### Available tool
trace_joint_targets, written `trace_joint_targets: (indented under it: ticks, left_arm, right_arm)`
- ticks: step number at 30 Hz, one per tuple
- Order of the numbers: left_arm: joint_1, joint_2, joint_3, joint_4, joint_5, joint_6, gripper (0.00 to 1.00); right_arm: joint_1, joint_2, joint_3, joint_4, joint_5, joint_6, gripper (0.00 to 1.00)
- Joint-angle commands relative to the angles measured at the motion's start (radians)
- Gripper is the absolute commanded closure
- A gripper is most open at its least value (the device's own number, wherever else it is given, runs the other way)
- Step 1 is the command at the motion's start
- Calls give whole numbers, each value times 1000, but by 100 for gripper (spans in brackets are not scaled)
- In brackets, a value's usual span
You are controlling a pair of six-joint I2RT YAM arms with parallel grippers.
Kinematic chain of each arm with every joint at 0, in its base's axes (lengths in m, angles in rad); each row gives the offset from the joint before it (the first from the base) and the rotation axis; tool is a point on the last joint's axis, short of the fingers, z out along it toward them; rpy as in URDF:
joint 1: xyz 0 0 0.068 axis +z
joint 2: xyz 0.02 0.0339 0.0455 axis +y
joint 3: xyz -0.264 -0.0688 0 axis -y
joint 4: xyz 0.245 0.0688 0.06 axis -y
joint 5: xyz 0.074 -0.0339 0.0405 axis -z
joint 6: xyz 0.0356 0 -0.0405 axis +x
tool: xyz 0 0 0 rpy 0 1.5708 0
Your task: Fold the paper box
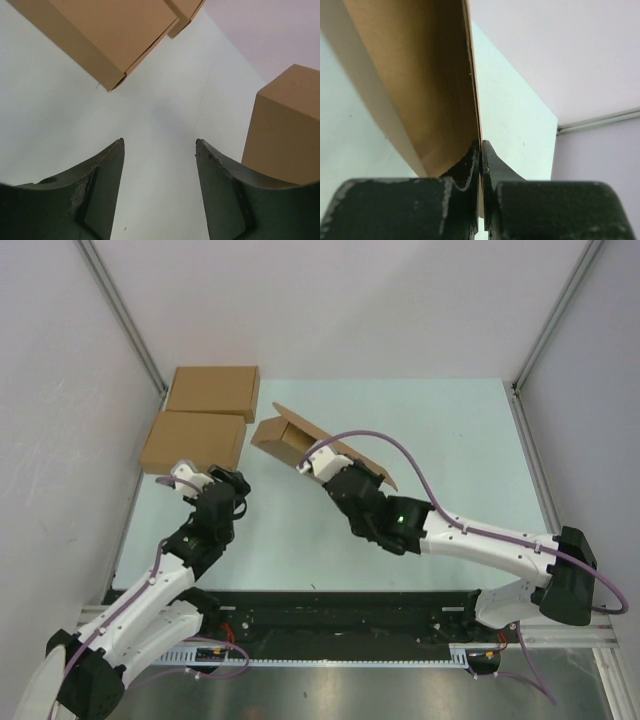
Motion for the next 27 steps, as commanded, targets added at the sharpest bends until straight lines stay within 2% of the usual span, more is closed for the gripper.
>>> trace_joint_targets:
  ticks: [1,5,9,13,16,20,24,27]
  left_arm:
    - [26,-37,108,-43,-89,77,36]
    - [52,-49,137,-46,-89,100,35]
    - [78,-17,145,-32,-60,95,35]
    - [96,44,150,87,-34,131,35]
    - [122,147,168,198,32,144,36]
    - [153,357,222,317,95,146,36]
    - [225,492,246,492,168,83,37]
    - [254,615,324,578,227,95,38]
  right_arm:
    - [-69,-33,119,-379,-166,189,100]
    - [-98,-30,160,-453,-180,160,100]
    - [-127,-26,168,-505,-287,186,100]
    - [-158,-27,168,-542,-367,208,100]
    - [-182,-30,168,-540,-405,209,100]
    - [-220,-16,174,-539,-438,193,100]
    - [-260,13,206,-547,-467,173,100]
    - [-276,34,231,-547,-491,153,100]
